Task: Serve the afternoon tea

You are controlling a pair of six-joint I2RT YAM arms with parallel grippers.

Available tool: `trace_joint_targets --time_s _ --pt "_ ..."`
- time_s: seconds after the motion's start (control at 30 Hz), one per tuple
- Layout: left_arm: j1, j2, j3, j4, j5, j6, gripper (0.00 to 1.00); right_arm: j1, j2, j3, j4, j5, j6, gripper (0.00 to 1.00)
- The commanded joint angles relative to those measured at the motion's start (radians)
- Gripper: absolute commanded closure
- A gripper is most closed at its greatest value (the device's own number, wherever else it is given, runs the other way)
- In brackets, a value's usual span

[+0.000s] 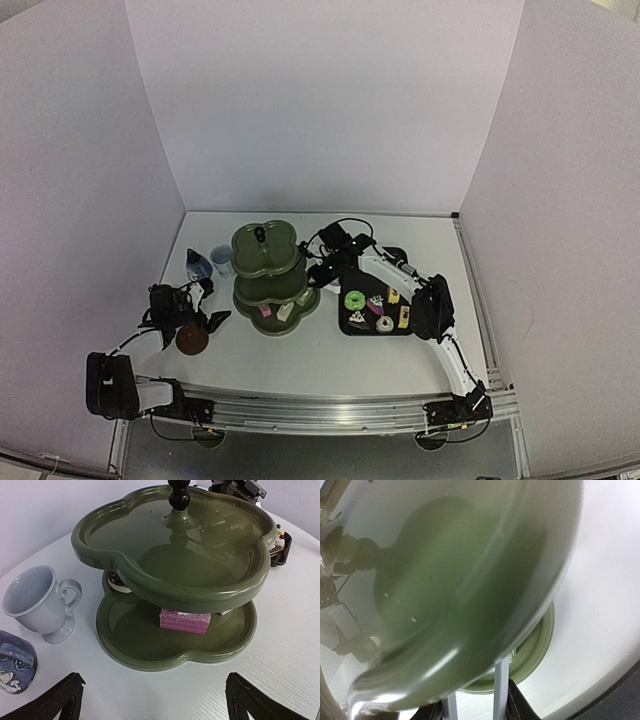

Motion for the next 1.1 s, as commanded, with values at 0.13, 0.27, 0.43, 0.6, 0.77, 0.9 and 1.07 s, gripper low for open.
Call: trace_joint_targets --time_s 0.13,0.27,0.43,0.6,0.77,0.9,1.07 --pt "-0.002 -0.002 0.008 0.0 0.014 0.018 0.0 -0.009 -0.064 0.04 0.019 0.003 0.055 0.68" --pt "-0.002 -0.007 0.006 -0.001 0.012 0.018 0.0 -0.018 -0.08 0.015 0.034 0.023 0.073 0.69" --pt "-0.002 -0.011 0.007 -0.003 0.011 0.018 0.0 -0.023 -0.104 -0.009 0.057 0.03 0.09 0.68" --pt "-0.002 -0.009 0.01 -0.005 0.011 0.019 0.0 -0.037 -0.139 -0.063 0.098 0.05 0.124 0.68" --pt "-0.002 -0.01 0.012 -0.008 0.011 0.022 0.0 -0.055 -0.171 -0.113 0.148 0.066 0.176 0.69" --pt "-0.002 -0.014 0.013 -0.014 0.011 0.021 0.01 -0.067 -0.202 -0.146 0.189 0.066 0.215 0.69" --pt "-0.002 -0.019 0.015 -0.017 0.011 0.021 0.01 -0.093 -0.244 -0.197 0.22 0.105 0.289 0.69"
